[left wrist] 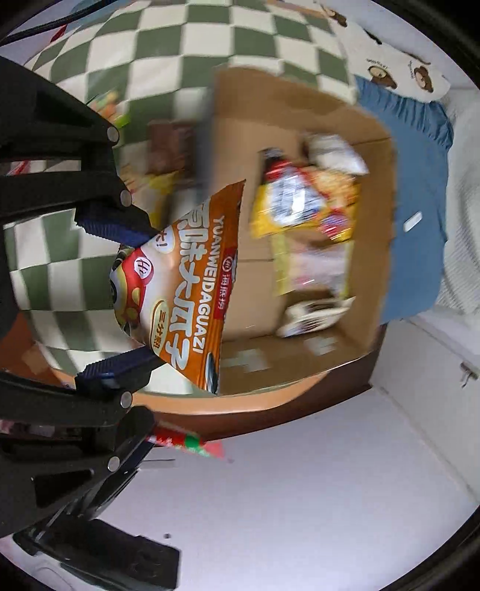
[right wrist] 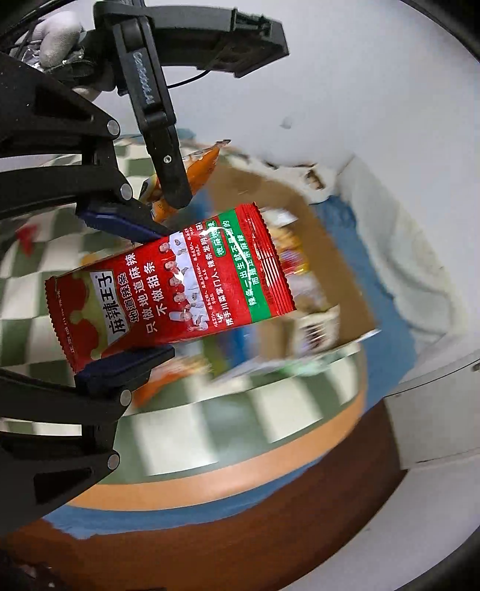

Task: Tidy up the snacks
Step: 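Place both packets into the box and open both tools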

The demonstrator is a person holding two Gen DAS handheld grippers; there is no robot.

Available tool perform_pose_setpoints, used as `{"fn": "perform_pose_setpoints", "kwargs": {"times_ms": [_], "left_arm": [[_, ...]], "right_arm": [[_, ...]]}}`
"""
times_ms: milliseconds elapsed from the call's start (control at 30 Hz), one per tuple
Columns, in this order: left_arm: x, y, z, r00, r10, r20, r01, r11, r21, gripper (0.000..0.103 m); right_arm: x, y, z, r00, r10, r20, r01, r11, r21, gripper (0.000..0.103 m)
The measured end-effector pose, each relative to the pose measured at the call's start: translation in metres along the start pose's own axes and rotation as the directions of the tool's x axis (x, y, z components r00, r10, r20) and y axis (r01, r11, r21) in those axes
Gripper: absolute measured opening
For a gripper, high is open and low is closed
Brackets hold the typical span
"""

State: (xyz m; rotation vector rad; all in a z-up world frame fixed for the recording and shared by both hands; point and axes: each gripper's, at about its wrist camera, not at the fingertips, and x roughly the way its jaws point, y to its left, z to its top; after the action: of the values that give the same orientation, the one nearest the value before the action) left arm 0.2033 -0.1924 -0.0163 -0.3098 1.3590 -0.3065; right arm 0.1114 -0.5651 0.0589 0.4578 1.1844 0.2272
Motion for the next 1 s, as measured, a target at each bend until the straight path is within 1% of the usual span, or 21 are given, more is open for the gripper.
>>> {"fn": "perform_pose_setpoints", "kwargs": {"times_ms": [33, 67, 100, 233, 333, 400, 433, 567, 600, 667, 733, 800, 833, 867, 900, 933, 1000], "left_arm": [[-0.002, 0.004, 0.015, 1.000, 0.015, 0.003, -0.015, 1.000, -0.006, 0.050], [-0.006, 0.013, 0.032, 1.000, 0.022, -0.003, -0.022, 1.000, -0.017, 0.050], [-0.003, 0.019, 0.043, 1.000, 0.025, -0.010, -0.026, 0.999, -0.033, 0.050], [0.025, 0.043, 0.091, 0.995, 0.046, -0.087, -0.053, 0.995, -0.082, 0.050], [0.046, 0.059, 0.111, 0.986, 0.056, -0.156, -0.074, 0.991, -0.115, 0.050], [0.062, 0.068, 0.120, 0.975, 0.063, -0.212, -0.093, 0.987, -0.134, 0.050], [0.074, 0.075, 0.121, 0.968, 0.056, -0.245, -0.095, 0.984, -0.152, 0.050], [0.103, 0.094, 0.113, 0.945, 0.036, -0.326, -0.104, 0.976, -0.193, 0.050], [0.108, 0.097, 0.111, 0.942, 0.033, -0.334, -0.104, 0.975, -0.198, 0.048], [0.116, 0.104, 0.108, 0.936, 0.020, -0.350, -0.100, 0.972, -0.212, 0.048], [0.122, 0.108, 0.105, 0.929, 0.027, -0.368, -0.114, 0.970, -0.216, 0.050], [0.126, 0.110, 0.102, 0.925, 0.046, -0.378, -0.129, 0.972, -0.197, 0.051], [0.126, 0.111, 0.101, 0.922, 0.055, -0.384, -0.140, 0.970, -0.197, 0.060], [0.127, 0.113, 0.100, 0.919, 0.062, -0.388, -0.149, 0.969, -0.198, 0.069], [0.128, 0.113, 0.098, 0.919, 0.067, -0.388, -0.151, 0.970, -0.192, 0.086], [0.126, 0.114, 0.098, 0.922, 0.080, -0.380, -0.158, 0.971, -0.180, 0.091], [0.122, 0.111, 0.100, 0.924, 0.115, -0.364, -0.179, 0.973, -0.147, 0.092]], "right_arm": [[0.007, 0.007, 0.016, 1.000, 0.014, 0.004, -0.014, 1.000, 0.003, 0.057], [0.023, 0.021, 0.030, 1.000, 0.018, 0.005, -0.018, 1.000, 0.003, 0.057], [0.032, 0.028, 0.040, 1.000, 0.016, 0.007, -0.016, 1.000, 0.003, 0.057], [0.072, 0.048, 0.081, 1.000, -0.005, -0.011, 0.005, 1.000, 0.013, 0.057], [0.104, 0.054, 0.099, 0.998, -0.034, -0.056, 0.035, 0.999, 0.020, 0.057], [0.129, 0.056, 0.106, 0.994, -0.061, -0.094, 0.063, 0.998, 0.021, 0.057], [0.141, 0.053, 0.103, 0.990, -0.075, -0.120, 0.078, 0.997, 0.019, 0.057], [0.176, 0.043, 0.095, 0.975, -0.111, -0.190, 0.117, 0.993, 0.023, 0.057], [0.183, 0.039, 0.092, 0.972, -0.115, -0.203, 0.122, 0.992, 0.025, 0.057], [0.197, 0.032, 0.087, 0.965, -0.120, -0.232, 0.131, 0.991, 0.032, 0.057], [0.212, 0.025, 0.083, 0.954, -0.115, -0.276, 0.133, 0.990, 0.049, 0.059], [0.223, 0.021, 0.081, 0.941, -0.119, -0.318, 0.147, 0.987, 0.065, 0.060], [0.228, 0.019, 0.080, 0.934, -0.127, -0.333, 0.156, 0.986, 0.061, 0.070], [0.230, 0.020, 0.080, 0.930, -0.142, -0.339, 0.167, 0.985, 0.047, 0.077], [0.231, 0.020, 0.080, 0.929, -0.150, -0.338, 0.173, 0.984, 0.037, 0.089], [0.231, 0.021, 0.081, 0.929, -0.159, -0.334, 0.178, 0.984, 0.027, 0.093], [0.229, 0.025, 0.083, 0.930, -0.164, -0.330, 0.178, 0.984, 0.013, 0.093]]}}
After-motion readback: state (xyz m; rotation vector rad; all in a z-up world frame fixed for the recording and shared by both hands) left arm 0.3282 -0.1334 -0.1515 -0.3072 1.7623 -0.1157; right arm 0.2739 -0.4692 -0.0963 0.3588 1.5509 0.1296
